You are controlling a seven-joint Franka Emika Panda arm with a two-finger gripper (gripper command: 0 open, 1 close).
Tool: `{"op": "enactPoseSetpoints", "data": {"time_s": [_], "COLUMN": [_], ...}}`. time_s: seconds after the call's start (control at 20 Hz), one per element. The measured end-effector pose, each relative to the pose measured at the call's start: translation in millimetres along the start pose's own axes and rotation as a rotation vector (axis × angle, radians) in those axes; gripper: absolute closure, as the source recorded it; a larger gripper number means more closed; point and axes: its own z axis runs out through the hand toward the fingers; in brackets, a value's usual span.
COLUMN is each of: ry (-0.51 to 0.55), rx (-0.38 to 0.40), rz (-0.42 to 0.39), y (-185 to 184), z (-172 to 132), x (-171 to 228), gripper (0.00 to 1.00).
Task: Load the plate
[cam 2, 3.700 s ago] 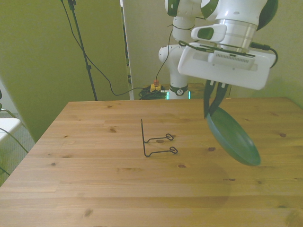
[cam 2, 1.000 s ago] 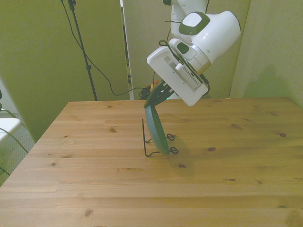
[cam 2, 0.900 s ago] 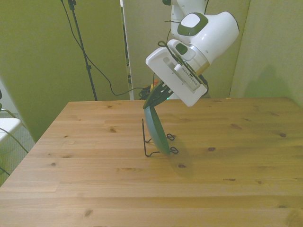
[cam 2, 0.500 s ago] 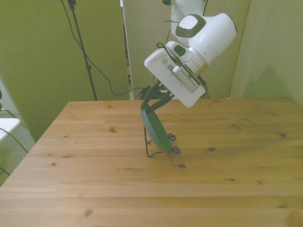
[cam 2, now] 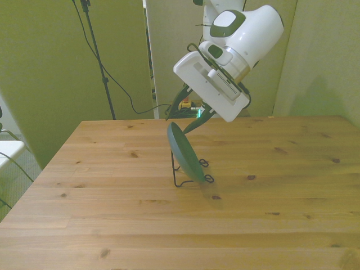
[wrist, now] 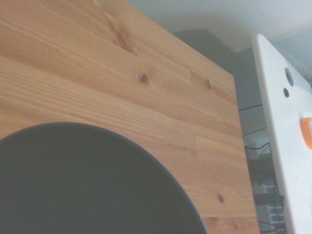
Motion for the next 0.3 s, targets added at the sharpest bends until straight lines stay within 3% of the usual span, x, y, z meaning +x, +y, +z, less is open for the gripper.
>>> {"op": "enactPoseSetpoints", "data": {"time_s": [0.3], "ry": [-0.211], "rx": [0.137], "rz": [0.166], "y": [-9], "z": [-63], "x": [35], "gripper": [0.0]}}
